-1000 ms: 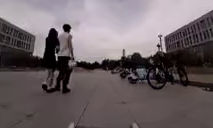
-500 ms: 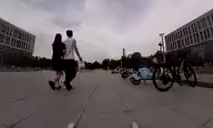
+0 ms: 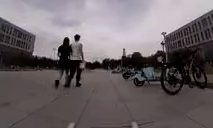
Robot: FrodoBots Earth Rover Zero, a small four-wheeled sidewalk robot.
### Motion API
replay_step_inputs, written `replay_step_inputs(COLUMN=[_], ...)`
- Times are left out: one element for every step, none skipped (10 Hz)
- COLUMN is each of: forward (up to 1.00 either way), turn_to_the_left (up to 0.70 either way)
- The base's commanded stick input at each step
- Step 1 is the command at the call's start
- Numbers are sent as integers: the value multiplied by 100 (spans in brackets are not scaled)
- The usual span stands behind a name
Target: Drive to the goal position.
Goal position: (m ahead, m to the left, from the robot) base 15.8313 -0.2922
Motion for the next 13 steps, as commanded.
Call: replay_step_inputs(forward=[70,70,70,70,70,70,70,70,70,70,70,70,70], turn_to_the_left=[0,0,0,0,20,11,0,0,0,0,0,0,0])
